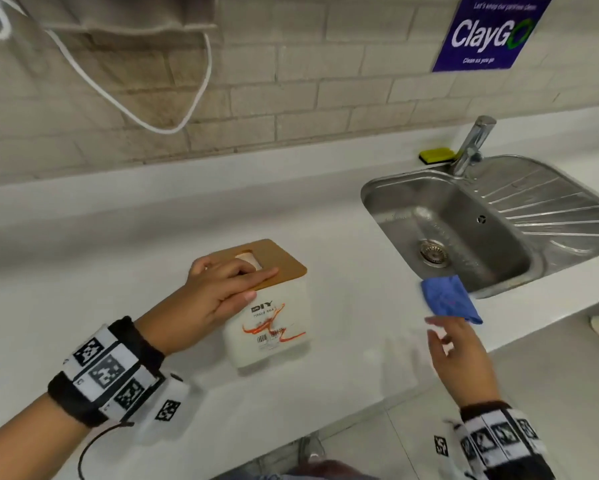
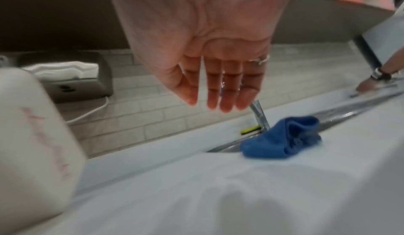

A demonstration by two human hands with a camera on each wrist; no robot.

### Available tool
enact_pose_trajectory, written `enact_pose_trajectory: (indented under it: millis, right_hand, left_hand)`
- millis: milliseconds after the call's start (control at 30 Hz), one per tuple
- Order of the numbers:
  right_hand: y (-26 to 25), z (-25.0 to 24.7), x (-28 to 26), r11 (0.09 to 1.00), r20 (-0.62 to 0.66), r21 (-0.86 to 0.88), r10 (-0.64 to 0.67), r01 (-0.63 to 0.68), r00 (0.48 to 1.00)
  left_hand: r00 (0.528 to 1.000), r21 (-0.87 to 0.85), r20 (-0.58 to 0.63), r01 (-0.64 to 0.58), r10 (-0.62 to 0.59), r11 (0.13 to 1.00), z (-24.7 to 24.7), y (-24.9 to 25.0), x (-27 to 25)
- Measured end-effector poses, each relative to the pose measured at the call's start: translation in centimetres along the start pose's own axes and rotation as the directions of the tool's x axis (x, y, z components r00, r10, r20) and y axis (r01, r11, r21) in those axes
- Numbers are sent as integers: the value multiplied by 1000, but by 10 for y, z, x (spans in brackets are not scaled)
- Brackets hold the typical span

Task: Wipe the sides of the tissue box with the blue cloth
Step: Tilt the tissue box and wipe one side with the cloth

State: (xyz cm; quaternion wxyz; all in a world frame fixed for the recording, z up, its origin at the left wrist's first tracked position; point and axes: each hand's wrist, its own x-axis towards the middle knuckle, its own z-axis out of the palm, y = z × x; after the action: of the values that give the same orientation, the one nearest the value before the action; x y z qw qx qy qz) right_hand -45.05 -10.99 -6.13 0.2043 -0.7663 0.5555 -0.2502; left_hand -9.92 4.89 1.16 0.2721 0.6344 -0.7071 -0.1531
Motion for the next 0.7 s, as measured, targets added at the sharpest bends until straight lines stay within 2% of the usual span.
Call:
enact_pose_trajectory:
  millis: [33,67,133,167,233,267,400,467,533,600,633,700]
  right_hand:
    - [6,0,20,997,-48,-75,-1,-3,999]
    - [15,3,39,987,-41,-155,45,-51,998]
    - [32,9,74,950,78,-260,200,-174,977]
    - [36,13,85,921,150,-338,255,-193,955]
    - [43,20,97,872,273,-463,308,-156,911]
    - [46,23,101,854,294,-502,319,-138,901]
    - [48,26,110,843,264,-523,300,-126,917]
    - [43,21,111,898,260,-410,279,-156,924]
    - [26,11,111,956,276,-113,293,-272,916]
    - [2,-1,107,929,274,176,272,-326,923]
    - [-15,-7,104,901,266,310,224,-303,938]
    - [-60,-19,90,823,211,546,45,-156,976]
  left_hand:
    - [1000,-42,-16,23,-23,999,0,2,3]
    - [999,-72,-29,43,-45,997,0,3,7]
    - [995,-114,-55,76,-83,991,0,4,15]
    - [992,-148,-72,91,-103,985,-2,4,19]
    - [982,-290,-94,131,-165,948,-6,5,25]
    - [974,-366,-92,160,-207,917,-8,6,27]
    - [936,-511,-103,240,-336,826,-11,11,31]
    - [918,-559,-107,262,-382,787,-12,12,32]
    - [905,-588,-98,283,-414,758,-13,12,34]
    - [901,-593,-79,301,-426,747,-15,11,35]
    - [902,-587,-66,311,-427,747,-16,12,36]
    - [902,-570,-39,333,-429,751,-21,12,38]
